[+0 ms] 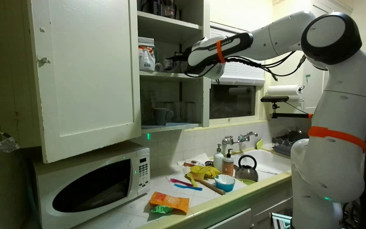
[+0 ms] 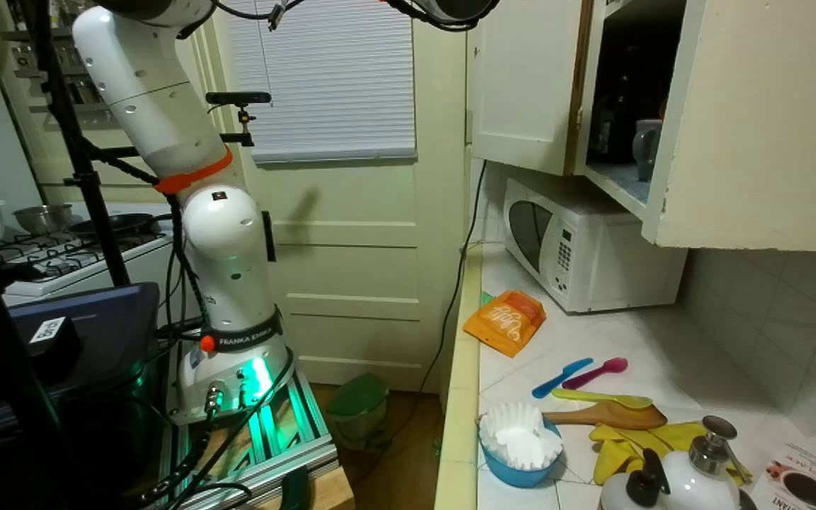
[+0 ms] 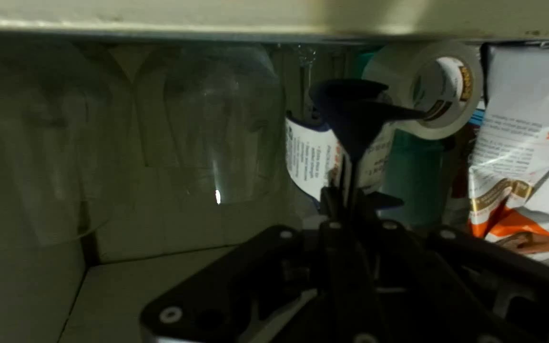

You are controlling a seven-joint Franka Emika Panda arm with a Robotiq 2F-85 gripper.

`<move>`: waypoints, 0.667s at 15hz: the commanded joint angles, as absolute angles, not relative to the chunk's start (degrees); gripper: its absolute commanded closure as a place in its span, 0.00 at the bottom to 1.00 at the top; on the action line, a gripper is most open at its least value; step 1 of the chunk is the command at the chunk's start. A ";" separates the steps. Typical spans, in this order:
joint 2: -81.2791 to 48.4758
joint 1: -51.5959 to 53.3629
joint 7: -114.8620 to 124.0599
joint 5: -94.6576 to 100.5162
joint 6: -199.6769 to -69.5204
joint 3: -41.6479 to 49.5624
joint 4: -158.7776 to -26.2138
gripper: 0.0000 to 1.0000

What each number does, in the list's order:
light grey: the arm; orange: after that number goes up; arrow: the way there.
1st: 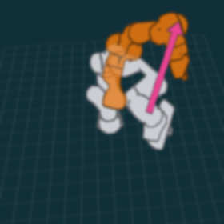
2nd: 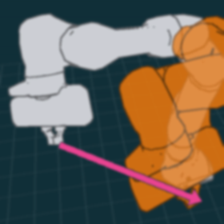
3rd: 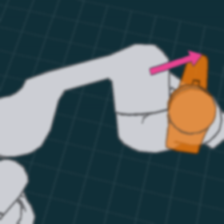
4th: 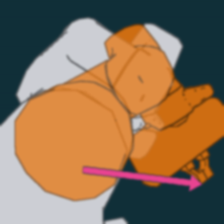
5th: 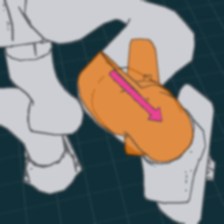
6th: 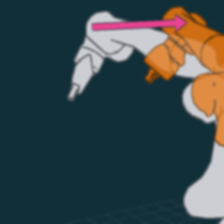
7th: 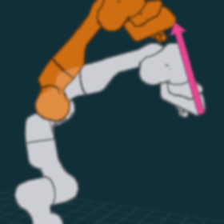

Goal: Put the white and black object in the open cabinet

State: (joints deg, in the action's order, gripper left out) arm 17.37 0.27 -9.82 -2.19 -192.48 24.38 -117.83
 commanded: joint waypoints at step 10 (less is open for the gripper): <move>15.13 -4.40 -7.45 -4.24 -192.34 21.31 -117.01 0.29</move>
State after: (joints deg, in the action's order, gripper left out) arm 15.30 -2.51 -8.13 -3.27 -192.49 23.11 -117.57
